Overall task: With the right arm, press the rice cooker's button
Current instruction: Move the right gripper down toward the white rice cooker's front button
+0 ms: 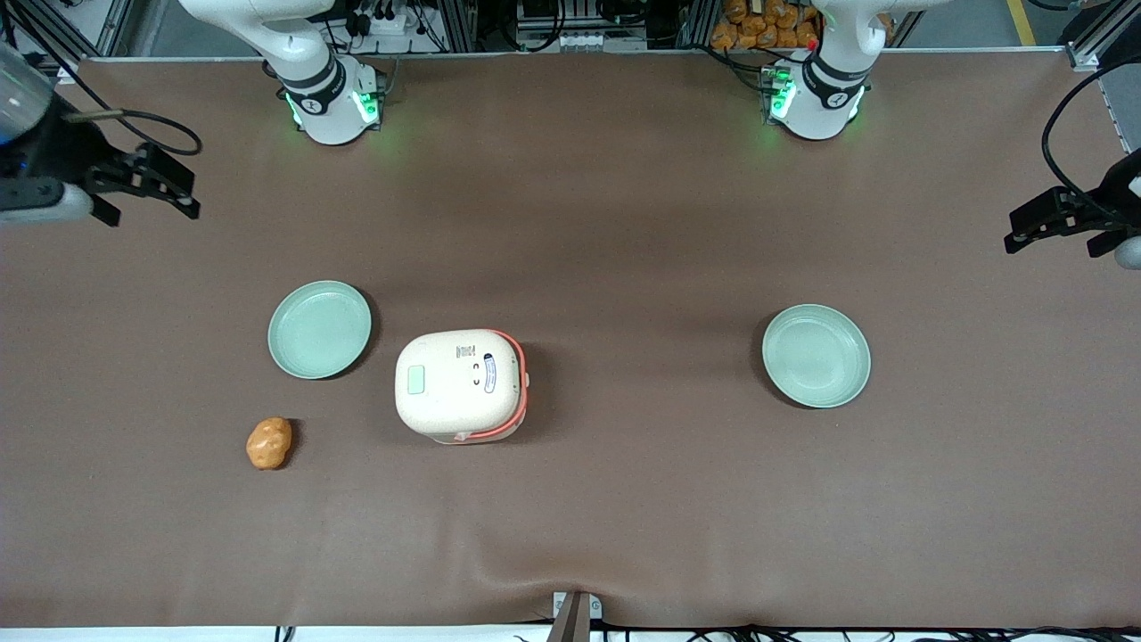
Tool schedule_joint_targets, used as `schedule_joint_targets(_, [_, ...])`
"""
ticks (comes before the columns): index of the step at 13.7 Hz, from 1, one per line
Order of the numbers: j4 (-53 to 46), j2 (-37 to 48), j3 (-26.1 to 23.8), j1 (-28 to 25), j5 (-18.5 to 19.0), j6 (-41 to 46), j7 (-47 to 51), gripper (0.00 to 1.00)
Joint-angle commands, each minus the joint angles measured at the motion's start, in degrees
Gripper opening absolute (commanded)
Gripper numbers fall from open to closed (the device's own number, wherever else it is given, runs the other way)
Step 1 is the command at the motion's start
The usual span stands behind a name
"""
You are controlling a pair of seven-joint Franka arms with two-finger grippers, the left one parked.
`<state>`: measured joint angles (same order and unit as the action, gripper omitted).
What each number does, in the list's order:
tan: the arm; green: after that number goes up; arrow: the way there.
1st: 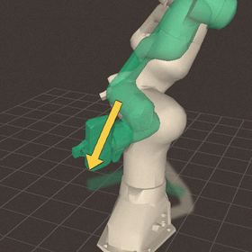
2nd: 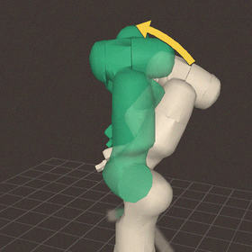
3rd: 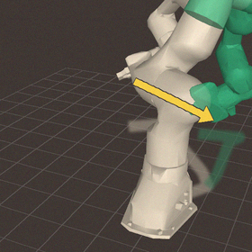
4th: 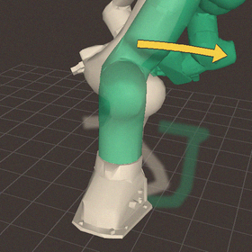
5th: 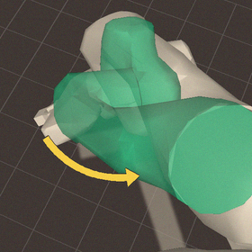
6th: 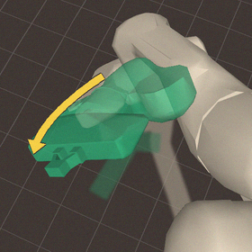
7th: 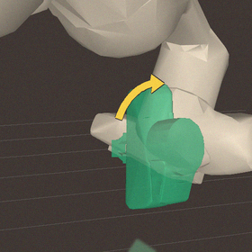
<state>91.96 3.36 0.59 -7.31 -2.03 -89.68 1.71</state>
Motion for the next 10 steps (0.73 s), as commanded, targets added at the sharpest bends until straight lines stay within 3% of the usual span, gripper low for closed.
schedule_joint_targets(1, [-0.64, -2.39, 0.2, -2.26, -0.34, -1.63, 0.49, 0.97])
schedule_joint_targets(6, [-0.64, -5.81, 0.2, -7.53, -0.25, -5.85, 9.97, 0.51])
schedule_joint_targets(10, [-0.37, -9.07, 0.2, -9.38, 0.28, -9.89, 11.21, 0.12])
